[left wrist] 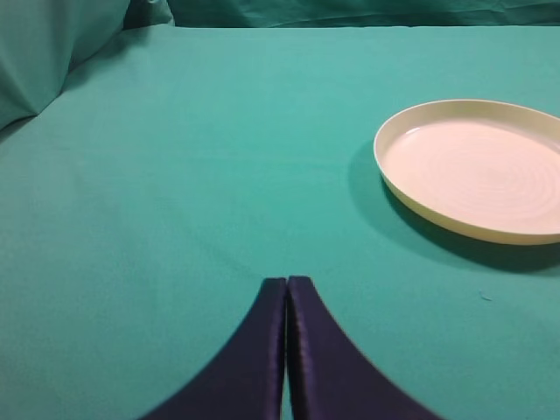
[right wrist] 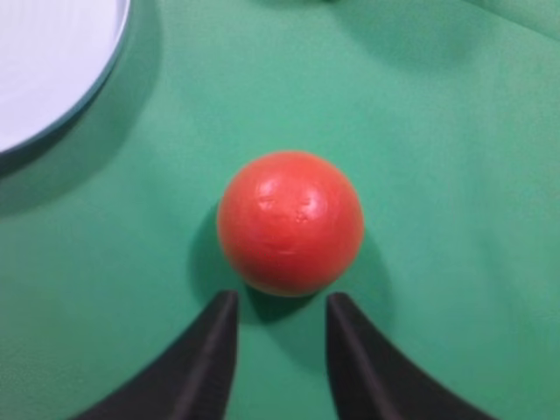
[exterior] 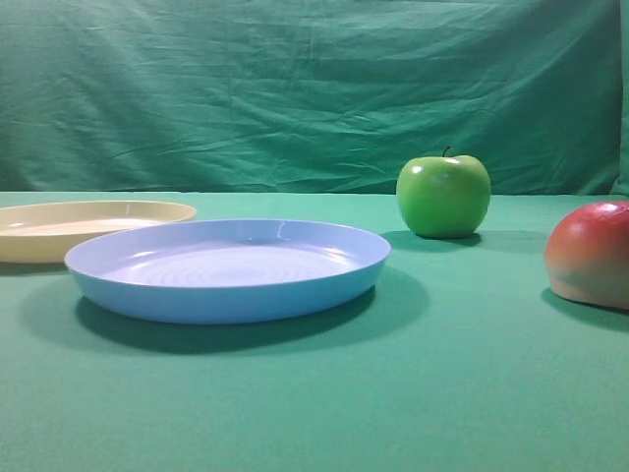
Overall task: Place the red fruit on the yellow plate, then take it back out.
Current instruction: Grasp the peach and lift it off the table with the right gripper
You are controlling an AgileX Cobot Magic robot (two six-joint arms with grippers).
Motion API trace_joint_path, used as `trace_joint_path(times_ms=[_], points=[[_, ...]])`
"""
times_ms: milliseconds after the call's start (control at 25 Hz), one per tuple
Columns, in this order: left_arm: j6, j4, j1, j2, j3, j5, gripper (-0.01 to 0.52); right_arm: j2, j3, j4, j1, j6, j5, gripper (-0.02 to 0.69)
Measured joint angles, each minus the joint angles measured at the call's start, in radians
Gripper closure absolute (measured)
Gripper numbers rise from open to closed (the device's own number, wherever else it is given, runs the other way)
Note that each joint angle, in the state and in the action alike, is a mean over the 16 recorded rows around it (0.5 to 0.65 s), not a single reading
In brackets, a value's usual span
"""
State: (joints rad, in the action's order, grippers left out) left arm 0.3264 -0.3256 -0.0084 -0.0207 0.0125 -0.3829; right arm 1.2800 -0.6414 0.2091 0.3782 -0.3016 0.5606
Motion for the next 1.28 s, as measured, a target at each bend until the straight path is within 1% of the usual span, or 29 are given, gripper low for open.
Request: trace_joint_path(times_ms=[80, 200, 360, 440, 560, 760, 1040, 1160, 1280], points=[[0.000, 0.000, 0.000, 0.000, 0.000, 0.000, 0.514, 0.038, -0.008, 0.007, 0.000, 0.000, -0.020, 0.039], [0.000, 0.000, 0.000, 0.000, 0.000, 0.000, 0.514, 0.096, -0.017, 0.018, 0.000, 0.000, -0.053, 0.005], [0.000, 0.000, 0.000, 0.000, 0.000, 0.000, 0.514, 0.170, -0.024, 0.030, 0.000, -0.002, -0.097, 0.000], [0.000, 0.000, 0.000, 0.000, 0.000, 0.000, 0.514, 0.202, -0.025, 0.033, 0.000, -0.005, -0.118, 0.015], [0.000, 0.000, 0.000, 0.000, 0.000, 0.000, 0.514, 0.238, -0.026, 0.035, 0.000, -0.010, -0.145, 0.071], [0.000, 0.000, 0.000, 0.000, 0.000, 0.000, 0.514, 0.274, -0.031, 0.037, 0.000, -0.019, -0.163, 0.211], [0.000, 0.000, 0.000, 0.000, 0.000, 0.000, 0.514, 0.281, -0.106, 0.039, 0.000, -0.027, -0.089, 0.405], [0.000, 0.000, 0.000, 0.000, 0.000, 0.000, 0.514, 0.276, -0.172, 0.044, 0.000, -0.028, -0.029, 0.452], [0.000, 0.000, 0.000, 0.000, 0.000, 0.000, 0.514, 0.272, -0.251, 0.054, 0.000, -0.028, 0.037, 0.465]])
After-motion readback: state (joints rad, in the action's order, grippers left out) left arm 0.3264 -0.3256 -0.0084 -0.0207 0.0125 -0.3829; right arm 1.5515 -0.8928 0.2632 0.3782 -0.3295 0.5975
